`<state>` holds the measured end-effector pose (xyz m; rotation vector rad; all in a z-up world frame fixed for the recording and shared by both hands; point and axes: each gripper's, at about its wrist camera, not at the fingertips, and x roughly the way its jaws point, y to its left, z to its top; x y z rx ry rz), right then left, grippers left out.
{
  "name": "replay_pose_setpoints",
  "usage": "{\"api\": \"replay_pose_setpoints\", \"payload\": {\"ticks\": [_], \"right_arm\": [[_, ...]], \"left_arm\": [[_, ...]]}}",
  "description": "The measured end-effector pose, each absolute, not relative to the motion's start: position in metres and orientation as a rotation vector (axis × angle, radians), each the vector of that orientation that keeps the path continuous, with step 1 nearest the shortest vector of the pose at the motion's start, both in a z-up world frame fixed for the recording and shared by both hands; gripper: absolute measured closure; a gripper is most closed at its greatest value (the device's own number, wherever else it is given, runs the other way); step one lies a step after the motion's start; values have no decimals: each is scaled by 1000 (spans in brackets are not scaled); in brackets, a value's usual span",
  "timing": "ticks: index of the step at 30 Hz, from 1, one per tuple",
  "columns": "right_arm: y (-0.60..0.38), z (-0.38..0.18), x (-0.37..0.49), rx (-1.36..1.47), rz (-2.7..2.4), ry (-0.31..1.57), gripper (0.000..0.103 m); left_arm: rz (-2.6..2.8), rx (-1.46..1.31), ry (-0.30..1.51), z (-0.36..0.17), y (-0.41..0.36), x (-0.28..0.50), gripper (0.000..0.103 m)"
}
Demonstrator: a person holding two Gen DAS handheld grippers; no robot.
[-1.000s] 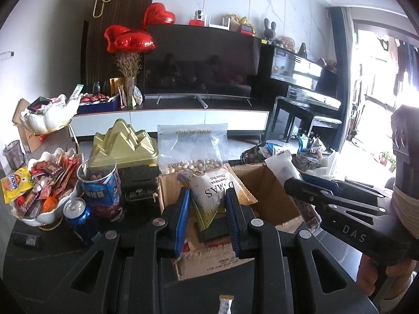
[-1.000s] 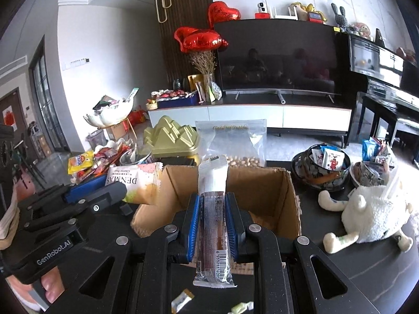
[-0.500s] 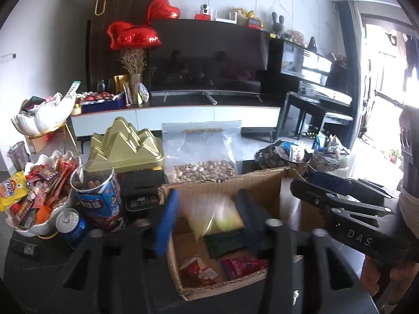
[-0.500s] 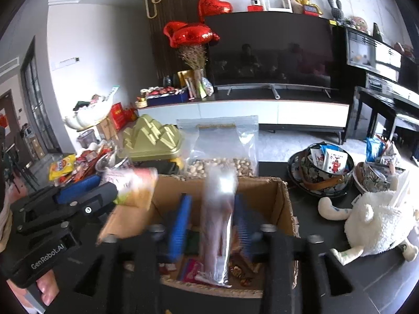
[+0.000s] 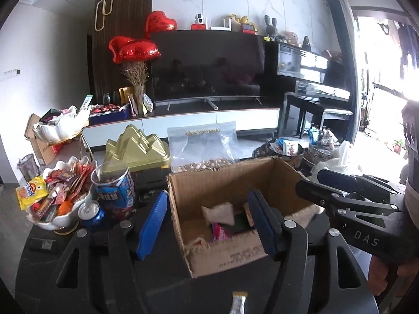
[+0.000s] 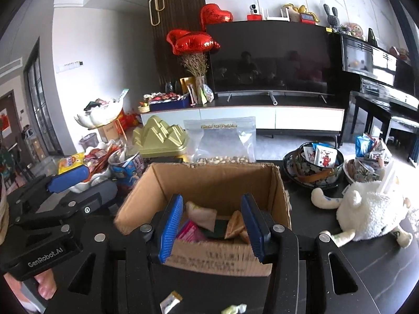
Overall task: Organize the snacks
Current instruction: 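Move both open tools back down toward the remaining snacks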
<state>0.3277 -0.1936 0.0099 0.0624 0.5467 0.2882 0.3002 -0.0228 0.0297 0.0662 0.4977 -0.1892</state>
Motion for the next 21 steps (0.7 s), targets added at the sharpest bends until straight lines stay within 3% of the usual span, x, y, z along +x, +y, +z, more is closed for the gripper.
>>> {"api": "replay_pose_setpoints", "payload": {"ticks": [21], "right_arm": [[-204, -8, 255, 91, 245, 535, 55]], "left_arm": [[-208, 67, 509, 9, -25, 234, 29]]}}
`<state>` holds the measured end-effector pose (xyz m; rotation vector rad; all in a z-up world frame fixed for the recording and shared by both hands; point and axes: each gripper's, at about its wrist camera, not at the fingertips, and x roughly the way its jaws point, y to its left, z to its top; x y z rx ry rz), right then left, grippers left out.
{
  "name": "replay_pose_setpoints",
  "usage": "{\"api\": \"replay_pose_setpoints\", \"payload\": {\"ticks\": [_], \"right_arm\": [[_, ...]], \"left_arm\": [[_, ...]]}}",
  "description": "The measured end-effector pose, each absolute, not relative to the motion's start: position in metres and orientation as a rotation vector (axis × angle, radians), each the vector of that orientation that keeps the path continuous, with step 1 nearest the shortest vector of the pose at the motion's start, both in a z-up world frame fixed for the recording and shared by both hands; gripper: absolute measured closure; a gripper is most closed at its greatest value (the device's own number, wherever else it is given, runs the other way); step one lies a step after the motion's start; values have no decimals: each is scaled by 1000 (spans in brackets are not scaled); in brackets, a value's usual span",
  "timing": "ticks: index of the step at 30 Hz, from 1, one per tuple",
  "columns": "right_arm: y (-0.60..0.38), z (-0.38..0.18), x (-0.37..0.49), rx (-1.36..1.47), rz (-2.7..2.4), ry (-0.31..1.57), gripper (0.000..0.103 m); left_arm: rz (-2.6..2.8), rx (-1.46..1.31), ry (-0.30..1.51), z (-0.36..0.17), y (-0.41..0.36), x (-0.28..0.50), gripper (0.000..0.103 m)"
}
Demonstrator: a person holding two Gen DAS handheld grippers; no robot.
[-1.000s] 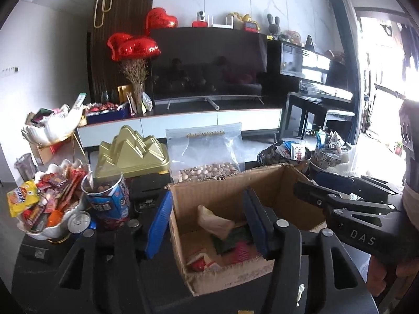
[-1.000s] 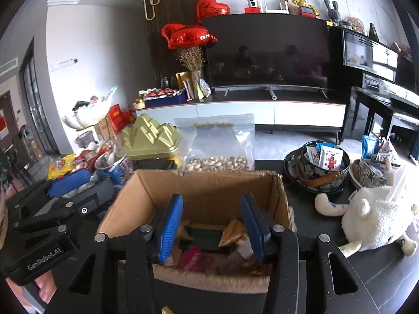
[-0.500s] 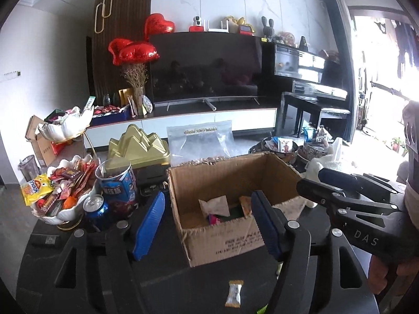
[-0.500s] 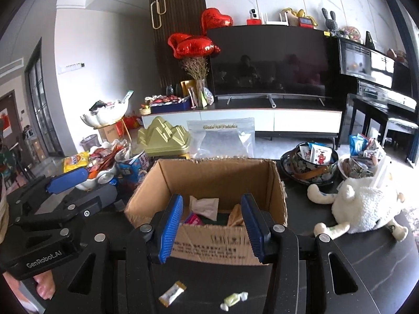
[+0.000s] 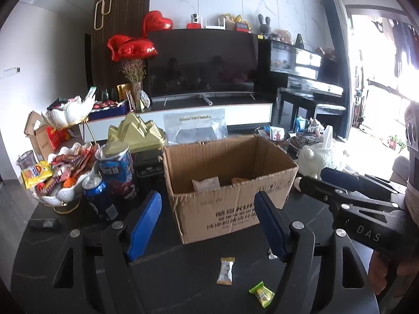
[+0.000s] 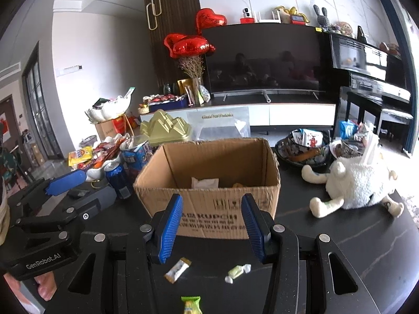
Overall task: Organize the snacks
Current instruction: 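Move both open tools back down toward the remaining snacks, then grasp the gold-ended white candy with the left tool while the right tool grasps the pale green candy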
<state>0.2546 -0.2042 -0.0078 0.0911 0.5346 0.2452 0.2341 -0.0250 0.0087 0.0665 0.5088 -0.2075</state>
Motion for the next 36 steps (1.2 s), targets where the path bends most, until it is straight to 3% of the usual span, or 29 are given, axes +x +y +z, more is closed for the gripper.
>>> {"api": "replay_pose_setpoints", "payload": {"ticks": [14, 36], "right_arm": [[-211, -48, 253, 104, 175, 568, 55], [-210, -144, 282, 168, 172, 844, 55]], "left_arm": [[-217, 83, 617, -47, -26, 240, 28], [-287, 41, 836, -120, -33, 273, 29]]}}
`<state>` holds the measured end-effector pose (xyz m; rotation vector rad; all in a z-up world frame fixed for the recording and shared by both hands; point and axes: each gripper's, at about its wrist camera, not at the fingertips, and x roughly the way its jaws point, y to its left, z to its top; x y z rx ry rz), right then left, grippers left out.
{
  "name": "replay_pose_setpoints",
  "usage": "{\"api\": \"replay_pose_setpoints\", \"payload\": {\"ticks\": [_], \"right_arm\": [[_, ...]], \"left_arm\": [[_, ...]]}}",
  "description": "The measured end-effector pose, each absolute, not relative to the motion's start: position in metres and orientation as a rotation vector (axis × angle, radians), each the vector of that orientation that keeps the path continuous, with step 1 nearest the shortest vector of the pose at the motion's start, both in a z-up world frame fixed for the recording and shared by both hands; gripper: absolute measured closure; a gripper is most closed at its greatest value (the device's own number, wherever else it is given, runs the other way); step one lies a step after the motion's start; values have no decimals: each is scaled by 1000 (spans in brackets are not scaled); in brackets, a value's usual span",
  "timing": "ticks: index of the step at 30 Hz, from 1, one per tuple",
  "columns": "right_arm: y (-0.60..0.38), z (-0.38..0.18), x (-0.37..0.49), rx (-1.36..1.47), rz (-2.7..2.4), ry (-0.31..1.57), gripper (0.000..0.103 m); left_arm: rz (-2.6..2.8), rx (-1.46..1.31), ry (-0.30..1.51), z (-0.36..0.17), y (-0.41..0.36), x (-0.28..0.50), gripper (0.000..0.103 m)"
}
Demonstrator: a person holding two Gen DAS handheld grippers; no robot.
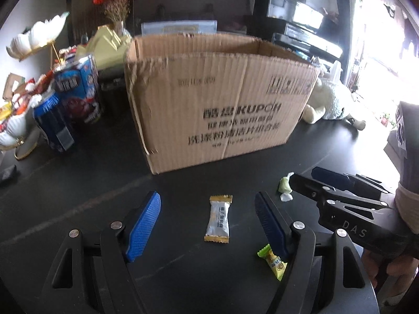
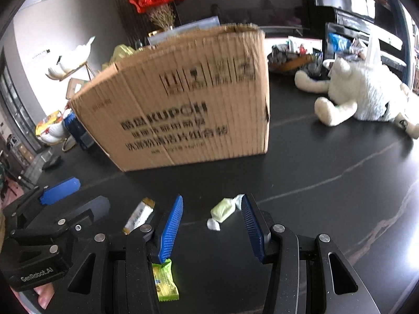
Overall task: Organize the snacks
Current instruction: 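Grasp the gold-ended white candy with the left tool while the right tool grasps the pale green candy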
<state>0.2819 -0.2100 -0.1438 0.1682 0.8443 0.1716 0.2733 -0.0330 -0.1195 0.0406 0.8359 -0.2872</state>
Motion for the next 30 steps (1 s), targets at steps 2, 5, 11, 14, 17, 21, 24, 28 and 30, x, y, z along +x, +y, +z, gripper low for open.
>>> {"api": "replay_pose_setpoints", "payload": {"ticks": [2, 5, 11, 14, 17, 21, 24, 28, 30], "right_arm": [[-210, -148, 283, 168, 166, 853, 55], [-210, -155, 285, 168, 159, 867, 55], [-209, -164, 289, 157, 149, 884, 55], [-207, -168, 291, 150, 144, 888, 55], [-207, -171, 293, 144, 142, 895, 55], [-206, -173, 296, 138, 132, 891, 55], [-205, -175, 297, 133, 128, 889, 56], [-201, -175, 297, 109, 131, 885, 62], [-198, -175, 297, 90, 129, 883, 70]], "left_arm": [[-290, 40, 856, -127, -34, 276, 33], [-297, 41, 888, -137, -37, 280, 37], [-309, 14, 952, -157, -37, 288, 46], [-310, 10, 966, -163, -39, 291, 51], [-318, 11, 977, -167, -41, 292, 53], [-321, 21, 966, -167, -43, 292, 58], [-321, 12, 958, -168, -42, 291, 64], [-327, 15, 954, -167, -43, 290, 81], [-327, 18, 952, -168, -46, 291, 81]]}}
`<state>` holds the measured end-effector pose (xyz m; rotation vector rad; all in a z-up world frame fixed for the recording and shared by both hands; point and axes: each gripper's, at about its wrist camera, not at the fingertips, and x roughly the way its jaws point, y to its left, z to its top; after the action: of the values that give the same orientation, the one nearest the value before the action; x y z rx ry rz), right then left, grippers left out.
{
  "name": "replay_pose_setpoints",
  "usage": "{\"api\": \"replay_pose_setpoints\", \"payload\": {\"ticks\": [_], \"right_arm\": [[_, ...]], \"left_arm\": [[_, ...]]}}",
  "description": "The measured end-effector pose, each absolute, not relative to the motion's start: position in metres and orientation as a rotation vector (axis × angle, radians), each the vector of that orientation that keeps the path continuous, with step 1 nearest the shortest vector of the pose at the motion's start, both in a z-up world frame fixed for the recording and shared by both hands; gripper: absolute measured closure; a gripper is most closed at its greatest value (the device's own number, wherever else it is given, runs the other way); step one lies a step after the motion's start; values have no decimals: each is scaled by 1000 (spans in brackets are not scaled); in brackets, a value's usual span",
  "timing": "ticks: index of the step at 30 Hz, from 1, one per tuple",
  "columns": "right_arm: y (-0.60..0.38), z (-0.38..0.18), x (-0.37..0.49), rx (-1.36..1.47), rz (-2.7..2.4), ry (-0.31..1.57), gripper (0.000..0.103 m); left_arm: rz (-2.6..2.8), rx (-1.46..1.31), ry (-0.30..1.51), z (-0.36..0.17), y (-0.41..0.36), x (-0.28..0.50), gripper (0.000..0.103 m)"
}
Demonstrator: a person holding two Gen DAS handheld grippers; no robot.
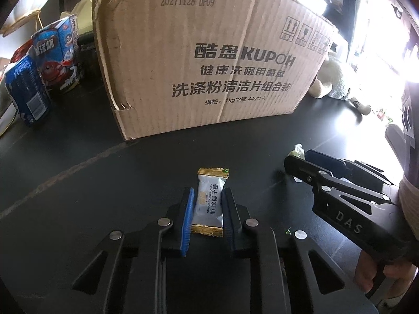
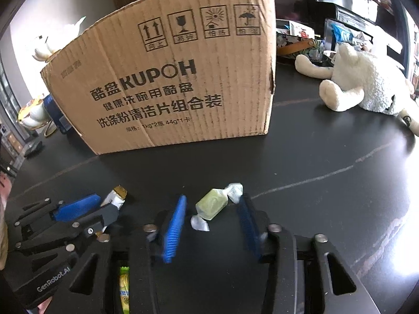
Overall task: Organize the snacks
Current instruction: 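Grasp the gold-ended white candy with the left tool while the right tool grasps the pale green candy, then lift both held candies and carry them over the cardboard box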
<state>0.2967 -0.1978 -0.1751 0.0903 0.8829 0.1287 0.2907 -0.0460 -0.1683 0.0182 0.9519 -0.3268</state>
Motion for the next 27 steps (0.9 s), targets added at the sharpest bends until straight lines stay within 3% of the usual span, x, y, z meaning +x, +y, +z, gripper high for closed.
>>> {"api": "replay_pose_setpoints", "payload": {"ticks": [3, 27], "right_arm": [[-196, -175, 296, 85, 135, 882, 79], [-185, -146, 279, 70, 207, 792, 79]], "left_arm": [[-331, 17, 949, -169, -49, 291, 82], [-329, -6, 835, -132, -37, 274, 84]]}}
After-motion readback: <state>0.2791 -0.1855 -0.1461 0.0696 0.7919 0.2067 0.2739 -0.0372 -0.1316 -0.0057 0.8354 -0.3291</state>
